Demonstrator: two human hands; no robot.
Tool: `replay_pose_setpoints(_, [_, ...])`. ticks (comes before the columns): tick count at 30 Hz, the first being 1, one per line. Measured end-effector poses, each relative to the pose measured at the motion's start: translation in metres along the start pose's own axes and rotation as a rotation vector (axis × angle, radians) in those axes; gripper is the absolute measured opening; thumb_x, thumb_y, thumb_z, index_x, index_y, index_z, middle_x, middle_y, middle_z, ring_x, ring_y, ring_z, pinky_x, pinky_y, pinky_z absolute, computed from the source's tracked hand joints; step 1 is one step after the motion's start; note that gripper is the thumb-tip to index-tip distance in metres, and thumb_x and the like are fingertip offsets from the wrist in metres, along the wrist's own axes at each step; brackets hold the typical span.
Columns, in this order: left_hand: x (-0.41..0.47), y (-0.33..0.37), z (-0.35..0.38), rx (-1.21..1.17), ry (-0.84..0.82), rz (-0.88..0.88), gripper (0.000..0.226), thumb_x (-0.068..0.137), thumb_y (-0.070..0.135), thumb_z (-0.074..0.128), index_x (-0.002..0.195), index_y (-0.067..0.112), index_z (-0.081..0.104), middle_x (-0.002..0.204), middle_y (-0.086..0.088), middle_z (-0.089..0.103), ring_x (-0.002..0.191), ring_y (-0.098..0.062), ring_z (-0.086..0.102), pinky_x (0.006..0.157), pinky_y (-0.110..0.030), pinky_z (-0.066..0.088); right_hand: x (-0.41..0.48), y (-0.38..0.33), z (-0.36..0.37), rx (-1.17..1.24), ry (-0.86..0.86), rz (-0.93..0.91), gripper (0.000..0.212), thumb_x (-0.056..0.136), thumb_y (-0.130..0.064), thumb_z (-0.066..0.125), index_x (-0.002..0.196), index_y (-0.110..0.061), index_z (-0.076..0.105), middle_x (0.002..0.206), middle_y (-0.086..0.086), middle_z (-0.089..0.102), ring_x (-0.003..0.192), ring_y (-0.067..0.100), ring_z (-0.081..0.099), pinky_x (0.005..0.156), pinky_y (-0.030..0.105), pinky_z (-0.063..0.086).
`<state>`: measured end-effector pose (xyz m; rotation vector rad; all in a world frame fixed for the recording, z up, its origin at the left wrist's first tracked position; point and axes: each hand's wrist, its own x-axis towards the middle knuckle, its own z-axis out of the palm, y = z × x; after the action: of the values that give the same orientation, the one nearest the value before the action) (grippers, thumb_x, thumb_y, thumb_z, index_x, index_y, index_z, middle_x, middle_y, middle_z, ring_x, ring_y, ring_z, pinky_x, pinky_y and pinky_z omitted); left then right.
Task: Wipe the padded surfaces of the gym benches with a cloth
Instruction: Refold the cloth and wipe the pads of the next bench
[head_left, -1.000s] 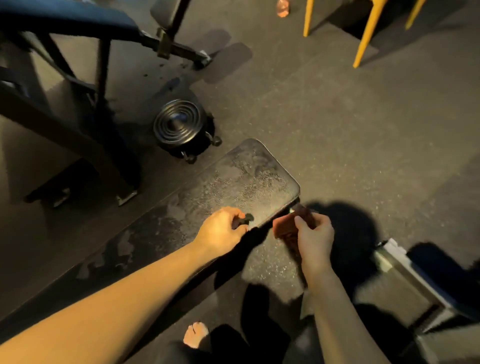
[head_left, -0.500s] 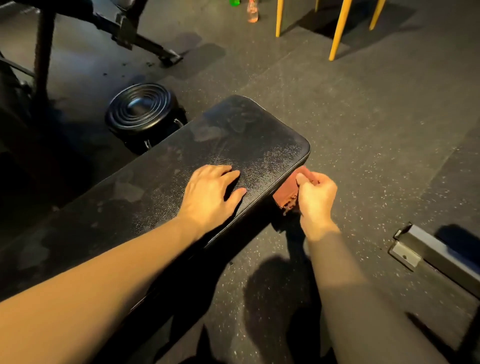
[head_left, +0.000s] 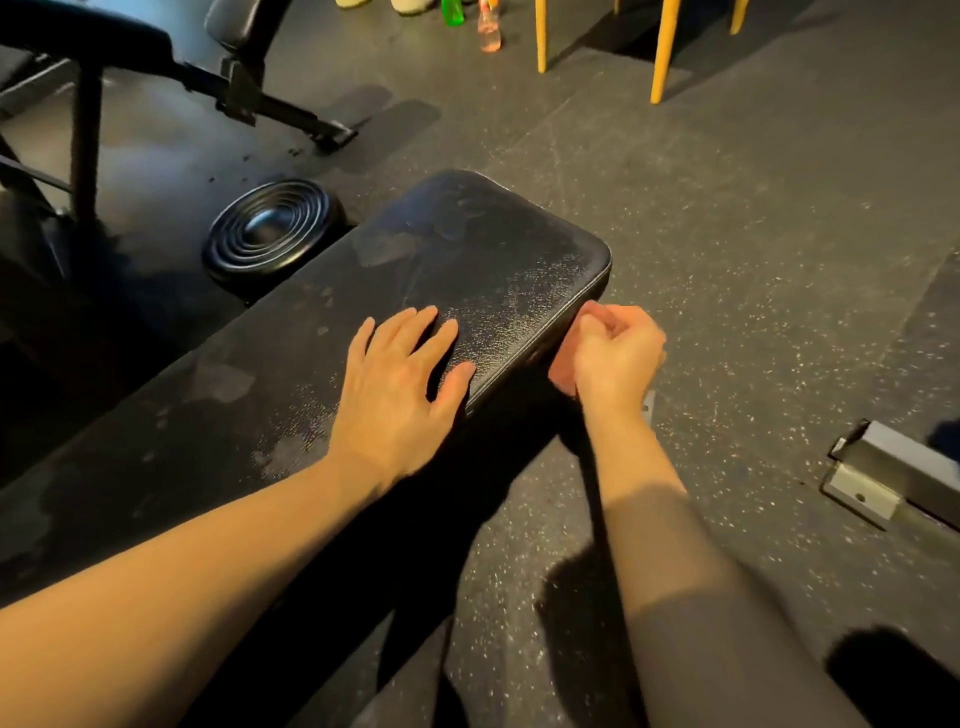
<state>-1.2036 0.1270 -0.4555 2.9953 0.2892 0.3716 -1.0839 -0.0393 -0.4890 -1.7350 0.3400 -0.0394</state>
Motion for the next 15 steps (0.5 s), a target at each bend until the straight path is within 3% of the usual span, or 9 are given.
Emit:
replay_pose_setpoints(2, [0.0, -0.001, 0.001, -0.014, 0.01, 0.0, 0.057, 0.102, 0.055, 0.038, 0.147, 0.024, 0.056, 0.155, 0.0, 0.048, 0.148, -0.019, 0.036, 0.125, -0.052, 0.018, -0.011, 0.002, 0.005, 0.059, 0.02, 0.008, 0.017, 0.093, -0.009, 0.064, 0.078, -0.016, 0.068, 0.068, -0.016, 0.061, 0.071, -0.005, 0.065, 0.079, 0.029, 0.051])
replay_pose_setpoints(3, [0.001, -0.002, 0.002, -0.021, 0.013, 0.001, 0.057, 0.102, 0.055, 0.039, 0.146, 0.024, 0.056, 0.155, 0.001, 0.049, 0.148, -0.019, 0.036, 0.125, -0.051, 0.019, -0.032, 0.007, 0.008, 0.086, -0.003, 0.004, 0.022, 0.094, -0.01, 0.064, 0.074, -0.019, 0.064, 0.066, -0.014, 0.061, 0.066, -0.006, 0.062, 0.076, 0.032, 0.053])
replay_pose_setpoints(7, [0.0, -0.002, 0.002, -0.049, 0.024, -0.007, 0.056, 0.101, 0.055, 0.041, 0.144, 0.024, 0.058, 0.153, 0.002, 0.05, 0.145, -0.017, 0.04, 0.123, -0.052, 0.022, -0.134, 0.033, 0.001, 0.101, -0.243, -0.142, 0.009, 0.092, -0.013, 0.068, 0.086, -0.017, 0.071, 0.084, -0.007, 0.068, 0.081, 0.006, 0.064, 0.078, 0.036, 0.054])
replay_pose_setpoints(10, [0.001, -0.003, 0.002, -0.064, 0.027, 0.002, 0.056, 0.101, 0.055, 0.041, 0.144, 0.024, 0.059, 0.153, 0.002, 0.051, 0.144, -0.018, 0.043, 0.122, -0.053, 0.025, -0.088, 0.027, 0.003, 0.062, -0.11, -0.255, 0.007, 0.088, -0.011, 0.068, 0.084, -0.015, 0.072, 0.086, -0.003, 0.068, 0.081, 0.017, 0.064, 0.079, 0.042, 0.052])
replay_pose_setpoints(13, [0.002, -0.004, 0.002, -0.047, 0.018, 0.008, 0.057, 0.101, 0.055, 0.041, 0.144, 0.024, 0.059, 0.152, 0.001, 0.052, 0.143, -0.02, 0.043, 0.121, -0.054, 0.027, -0.015, 0.013, 0.002, 0.011, 0.027, -0.207, 0.011, 0.088, -0.009, 0.066, 0.079, -0.012, 0.072, 0.082, -0.004, 0.068, 0.082, 0.024, 0.064, 0.082, 0.044, 0.05])
replay_pose_setpoints(15, [0.002, -0.004, 0.002, -0.044, 0.013, 0.006, 0.056, 0.1, 0.055, 0.041, 0.144, 0.024, 0.06, 0.152, 0.001, 0.052, 0.143, -0.02, 0.043, 0.121, -0.055, 0.027, -0.017, 0.015, 0.005, 0.004, 0.052, -0.157, 0.021, 0.093, -0.018, 0.063, 0.074, -0.011, 0.066, 0.077, 0.001, 0.067, 0.077, 0.026, 0.061, 0.079, 0.046, 0.049])
